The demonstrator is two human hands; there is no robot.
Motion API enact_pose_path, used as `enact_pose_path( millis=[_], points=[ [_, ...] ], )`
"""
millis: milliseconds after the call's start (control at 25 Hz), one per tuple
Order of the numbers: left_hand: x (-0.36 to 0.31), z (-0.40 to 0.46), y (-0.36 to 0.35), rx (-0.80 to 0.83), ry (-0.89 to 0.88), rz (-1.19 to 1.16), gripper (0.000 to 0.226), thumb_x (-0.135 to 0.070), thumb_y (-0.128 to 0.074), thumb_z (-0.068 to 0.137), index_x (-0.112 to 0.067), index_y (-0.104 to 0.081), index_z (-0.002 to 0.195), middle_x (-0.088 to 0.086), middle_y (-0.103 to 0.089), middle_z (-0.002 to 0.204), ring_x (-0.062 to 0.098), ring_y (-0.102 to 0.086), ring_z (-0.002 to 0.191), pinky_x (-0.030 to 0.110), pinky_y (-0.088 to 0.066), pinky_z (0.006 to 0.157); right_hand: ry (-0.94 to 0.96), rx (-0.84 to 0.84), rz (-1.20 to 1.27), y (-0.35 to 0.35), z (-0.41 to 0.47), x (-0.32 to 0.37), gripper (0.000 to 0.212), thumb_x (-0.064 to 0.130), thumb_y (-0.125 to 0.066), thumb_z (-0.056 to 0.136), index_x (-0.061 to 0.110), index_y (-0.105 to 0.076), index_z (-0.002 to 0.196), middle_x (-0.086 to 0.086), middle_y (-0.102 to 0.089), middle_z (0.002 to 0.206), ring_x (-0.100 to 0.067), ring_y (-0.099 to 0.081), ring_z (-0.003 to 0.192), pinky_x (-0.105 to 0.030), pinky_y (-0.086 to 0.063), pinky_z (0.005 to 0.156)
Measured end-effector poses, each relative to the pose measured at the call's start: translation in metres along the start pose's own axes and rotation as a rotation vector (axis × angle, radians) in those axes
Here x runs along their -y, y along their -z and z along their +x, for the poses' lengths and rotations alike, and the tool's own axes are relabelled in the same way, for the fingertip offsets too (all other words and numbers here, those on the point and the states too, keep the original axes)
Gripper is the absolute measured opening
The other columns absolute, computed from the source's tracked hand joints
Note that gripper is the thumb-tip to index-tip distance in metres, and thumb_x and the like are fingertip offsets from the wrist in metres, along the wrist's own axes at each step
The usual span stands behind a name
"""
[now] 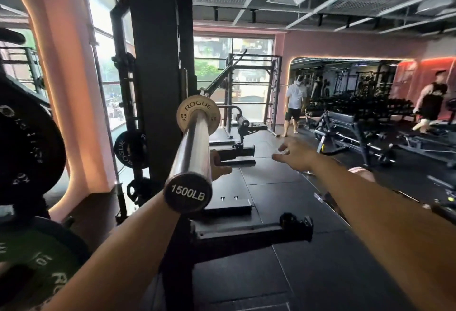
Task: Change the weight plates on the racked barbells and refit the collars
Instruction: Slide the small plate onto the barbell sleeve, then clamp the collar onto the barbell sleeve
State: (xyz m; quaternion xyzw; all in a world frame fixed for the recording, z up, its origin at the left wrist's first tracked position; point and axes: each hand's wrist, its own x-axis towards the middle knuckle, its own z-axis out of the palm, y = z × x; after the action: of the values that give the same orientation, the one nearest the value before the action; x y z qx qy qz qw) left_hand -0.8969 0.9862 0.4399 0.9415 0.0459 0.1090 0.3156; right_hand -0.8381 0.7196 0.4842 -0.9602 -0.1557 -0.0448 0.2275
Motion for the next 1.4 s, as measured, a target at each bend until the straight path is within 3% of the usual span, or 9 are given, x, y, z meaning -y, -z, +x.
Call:
enact_pose_path(
  millis=[160, 240, 400, 560, 760, 960, 1080, 1240, 1400],
  points=[
    [-0.059, -0.006, -0.038, 0.073, -0.062, 0.186, 0.049, -0.054, -0.067, 0.081, -0.017, -0.058, 0.112, 0.003, -0.064, 0.108, 0.022, -0.060, 0.101, 0.032, -0.047, 0.088, -0.119, 0.003, 0.051, -0.005, -0.011, -0.064, 0.053, 0.047, -0.063, 0.087, 0.016, -0.052, 0.128, -0.010, -0.056, 0.132, -0.028, -0.055, 0.117, -0.038, -0.045, 0.098],
    [-0.064, 0.015, -0.074, 0.133, -0.034, 0.190, 0.050, -0.055, -0.067, 0.081, -0.020, -0.057, 0.115, 0.005, -0.066, 0.109, 0.023, -0.062, 0.101, 0.033, -0.048, 0.090, -0.164, 0.022, 0.060, -0.013, -0.004, -0.101, 0.052, 0.044, -0.064, 0.088, 0.014, -0.051, 0.129, -0.009, -0.056, 0.131, -0.027, -0.055, 0.116, -0.031, -0.044, 0.093],
    [-0.073, 0.070, -0.161, 0.221, -0.016, 0.211, 0.051, -0.058, -0.067, 0.079, -0.025, -0.056, 0.116, 0.006, -0.061, 0.116, 0.026, -0.060, 0.103, 0.039, -0.049, 0.095, -0.232, 0.059, 0.028, -0.036, 0.036, -0.188, 0.049, 0.045, -0.063, 0.088, 0.016, -0.053, 0.126, -0.009, -0.057, 0.131, -0.027, -0.054, 0.117, -0.035, -0.044, 0.098],
    [-0.069, 0.142, -0.267, 0.326, 0.041, 0.228, 0.050, -0.051, -0.066, 0.083, -0.022, -0.055, 0.121, 0.008, -0.063, 0.113, 0.026, -0.060, 0.101, 0.031, -0.048, 0.085, -0.299, 0.187, -0.011, -0.084, 0.098, -0.277, 0.050, 0.050, -0.059, 0.088, 0.020, -0.051, 0.127, -0.009, -0.055, 0.134, -0.029, -0.052, 0.121, -0.040, -0.043, 0.102],
    [-0.039, 0.206, -0.387, 0.455, 0.111, 0.298, 0.065, -0.054, -0.065, 0.077, -0.032, -0.045, 0.135, 0.006, -0.052, 0.129, 0.029, -0.056, 0.116, 0.039, -0.047, 0.099, -0.304, 0.353, 0.002, -0.173, 0.156, -0.352, 0.052, 0.045, -0.061, 0.088, 0.017, -0.049, 0.131, -0.010, -0.054, 0.136, -0.029, -0.053, 0.122, -0.038, -0.043, 0.101],
    [-0.006, 0.234, -0.477, 0.529, 0.095, 0.306, 0.068, -0.048, -0.068, 0.079, -0.039, -0.038, 0.139, 0.006, -0.047, 0.125, 0.030, -0.057, 0.113, 0.042, -0.048, 0.097, -0.272, 0.466, 0.020, -0.253, 0.180, -0.389, 0.057, 0.036, -0.056, 0.094, 0.019, -0.033, 0.143, -0.008, -0.043, 0.145, -0.030, -0.046, 0.130, -0.041, -0.040, 0.102],
    [0.006, 0.234, -0.516, 0.455, 0.090, 0.383, 0.052, -0.042, -0.066, 0.085, -0.035, -0.047, 0.134, 0.005, -0.041, 0.131, 0.031, -0.058, 0.111, 0.043, -0.050, 0.089, -0.269, 0.498, -0.015, -0.287, 0.185, -0.401, 0.053, 0.030, -0.053, 0.096, 0.020, -0.030, 0.142, -0.007, -0.046, 0.143, -0.032, -0.048, 0.128, -0.042, -0.041, 0.097],
    [0.004, 0.223, -0.533, 0.286, 0.090, 0.281, 0.024, -0.014, -0.063, 0.090, -0.018, -0.058, 0.114, 0.006, -0.043, 0.122, 0.026, -0.063, 0.096, 0.036, -0.050, 0.072, -0.255, 0.448, -0.061, -0.305, 0.186, -0.402, 0.036, 0.024, -0.050, 0.098, 0.018, -0.043, 0.133, -0.011, -0.056, 0.131, -0.033, -0.055, 0.117, -0.039, -0.044, 0.087],
    [0.006, 0.204, -0.510, 0.296, -0.020, 0.172, 0.041, 0.006, -0.056, 0.086, -0.019, -0.059, 0.118, 0.004, -0.046, 0.127, 0.019, -0.066, 0.094, 0.029, -0.053, 0.076, -0.244, 0.386, -0.006, -0.288, 0.175, -0.394, 0.030, 0.024, -0.054, 0.096, 0.021, -0.053, 0.125, -0.010, -0.062, 0.124, -0.032, -0.059, 0.111, -0.036, -0.043, 0.080]
  ],
)
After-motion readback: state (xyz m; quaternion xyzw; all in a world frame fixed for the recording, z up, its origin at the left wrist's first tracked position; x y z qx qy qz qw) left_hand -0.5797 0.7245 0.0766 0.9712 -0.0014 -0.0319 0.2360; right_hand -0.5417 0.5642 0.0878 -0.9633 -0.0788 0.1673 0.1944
